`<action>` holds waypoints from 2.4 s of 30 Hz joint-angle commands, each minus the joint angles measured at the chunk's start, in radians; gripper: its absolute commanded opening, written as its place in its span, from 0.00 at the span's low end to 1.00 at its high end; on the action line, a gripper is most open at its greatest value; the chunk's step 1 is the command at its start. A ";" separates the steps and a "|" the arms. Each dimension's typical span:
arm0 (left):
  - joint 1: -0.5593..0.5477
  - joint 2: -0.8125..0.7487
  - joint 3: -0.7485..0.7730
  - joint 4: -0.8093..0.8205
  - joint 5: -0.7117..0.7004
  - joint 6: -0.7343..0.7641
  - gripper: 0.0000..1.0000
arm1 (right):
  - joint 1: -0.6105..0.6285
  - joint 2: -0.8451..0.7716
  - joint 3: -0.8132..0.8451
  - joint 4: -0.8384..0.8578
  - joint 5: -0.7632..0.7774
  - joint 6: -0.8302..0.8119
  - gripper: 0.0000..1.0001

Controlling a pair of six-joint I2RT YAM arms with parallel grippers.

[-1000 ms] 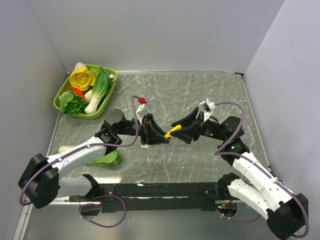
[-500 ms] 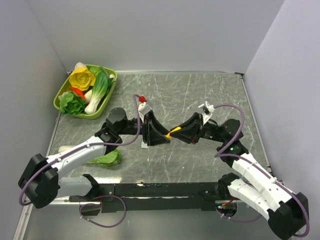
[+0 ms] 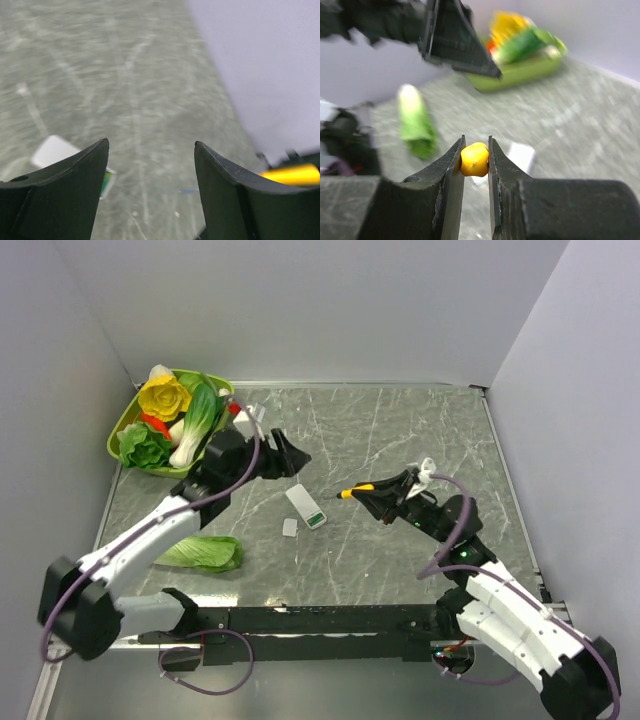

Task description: Unload the batteries from the remote control

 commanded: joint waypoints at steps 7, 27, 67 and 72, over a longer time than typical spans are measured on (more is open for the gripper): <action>0.058 0.391 0.165 -0.157 -0.212 -0.020 0.64 | 0.170 0.197 -0.006 0.003 0.376 -0.128 0.00; 0.115 0.675 0.182 -0.022 -0.039 -0.076 0.61 | 0.261 0.452 0.004 0.153 0.440 -0.134 0.00; 0.083 0.467 0.030 -0.054 -0.200 -0.120 0.44 | 0.276 0.438 0.045 0.014 0.533 -0.119 0.00; 0.083 0.456 0.045 0.023 -0.065 -0.109 0.45 | 0.279 0.433 0.038 0.012 0.567 -0.133 0.00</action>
